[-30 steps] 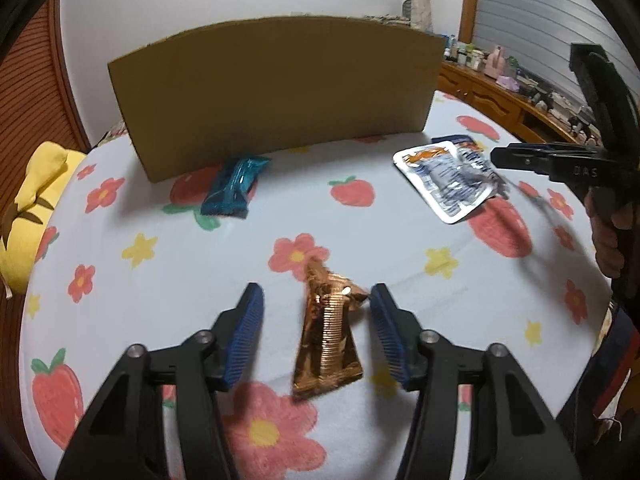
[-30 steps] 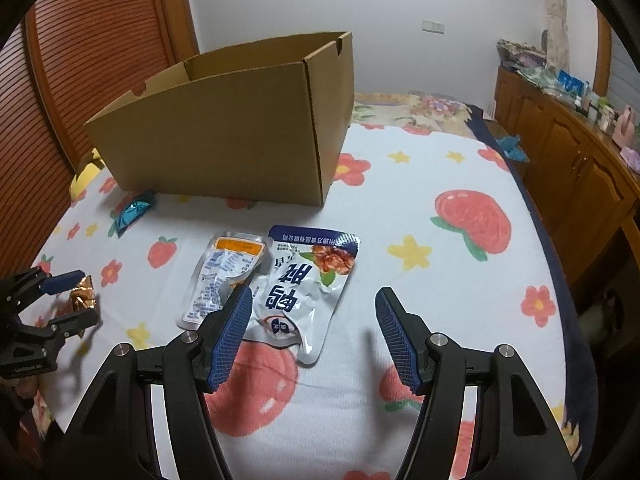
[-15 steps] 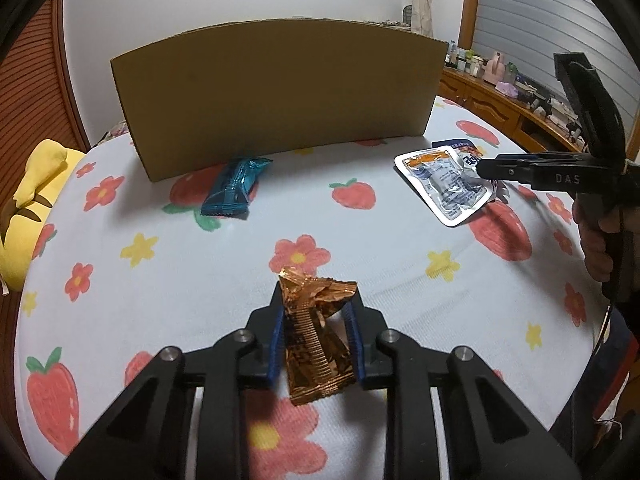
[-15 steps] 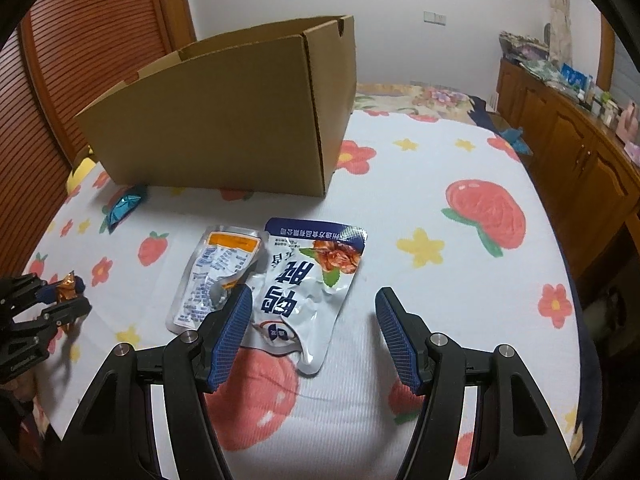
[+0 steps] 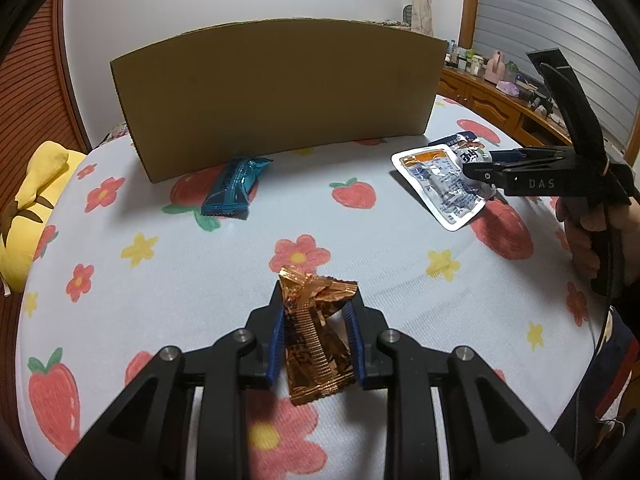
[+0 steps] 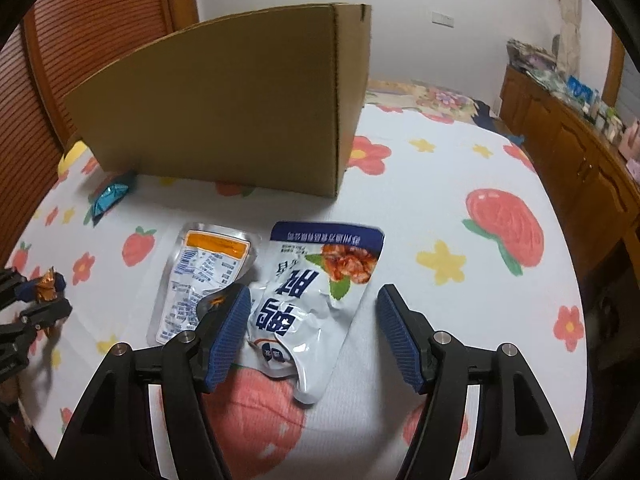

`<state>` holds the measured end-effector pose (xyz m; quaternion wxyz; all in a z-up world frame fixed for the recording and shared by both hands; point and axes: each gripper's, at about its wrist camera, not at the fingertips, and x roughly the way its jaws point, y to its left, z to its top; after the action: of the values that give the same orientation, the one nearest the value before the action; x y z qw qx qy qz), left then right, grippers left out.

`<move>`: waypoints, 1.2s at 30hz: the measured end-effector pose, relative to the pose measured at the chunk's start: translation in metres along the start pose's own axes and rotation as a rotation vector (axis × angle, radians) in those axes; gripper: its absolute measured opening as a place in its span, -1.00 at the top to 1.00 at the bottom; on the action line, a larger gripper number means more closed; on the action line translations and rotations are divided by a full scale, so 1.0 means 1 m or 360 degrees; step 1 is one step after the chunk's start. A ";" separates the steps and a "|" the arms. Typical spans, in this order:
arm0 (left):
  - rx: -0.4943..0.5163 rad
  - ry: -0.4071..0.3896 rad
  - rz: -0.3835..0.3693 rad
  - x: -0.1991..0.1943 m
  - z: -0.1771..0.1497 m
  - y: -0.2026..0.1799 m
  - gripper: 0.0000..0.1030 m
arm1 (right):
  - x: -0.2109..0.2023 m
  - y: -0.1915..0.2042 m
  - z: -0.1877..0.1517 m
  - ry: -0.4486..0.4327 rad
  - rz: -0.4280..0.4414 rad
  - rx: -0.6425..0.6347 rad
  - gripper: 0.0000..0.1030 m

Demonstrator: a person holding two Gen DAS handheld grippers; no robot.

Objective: Organize snacks
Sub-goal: 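Grasp the gold-wrapped candy with the left tool while the right tool grasps the white pouch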

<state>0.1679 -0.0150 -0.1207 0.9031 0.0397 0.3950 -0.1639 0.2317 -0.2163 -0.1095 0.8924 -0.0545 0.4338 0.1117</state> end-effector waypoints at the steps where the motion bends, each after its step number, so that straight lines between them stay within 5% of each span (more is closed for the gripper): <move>1: -0.0003 -0.0001 -0.0002 0.000 0.000 0.001 0.51 | 0.001 0.001 0.000 0.0000 -0.0002 -0.0014 -0.32; 5: -0.0036 -0.0007 -0.0016 -0.001 0.000 0.004 0.55 | 0.002 0.004 0.000 0.0003 -0.0007 -0.0061 -0.29; 8: -0.0034 -0.0007 -0.0019 -0.001 -0.001 0.005 0.55 | 0.001 0.006 0.000 0.0006 0.0028 -0.0083 0.04; 20: -0.0052 -0.0013 -0.0030 0.000 -0.001 0.009 0.55 | -0.018 0.008 -0.007 -0.0051 0.0083 -0.0036 0.41; 21: -0.0055 -0.0014 -0.0031 0.000 -0.001 0.010 0.55 | -0.020 0.008 -0.008 -0.0055 0.0091 -0.0030 0.57; 36: -0.0087 -0.0037 -0.0056 -0.005 -0.002 0.012 0.57 | -0.053 0.013 -0.031 -0.0160 0.0147 -0.0012 0.57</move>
<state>0.1676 -0.0024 -0.1191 0.9053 0.0061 0.3895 -0.1695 0.1732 -0.2177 -0.0866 0.9067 -0.0322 0.3902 0.1569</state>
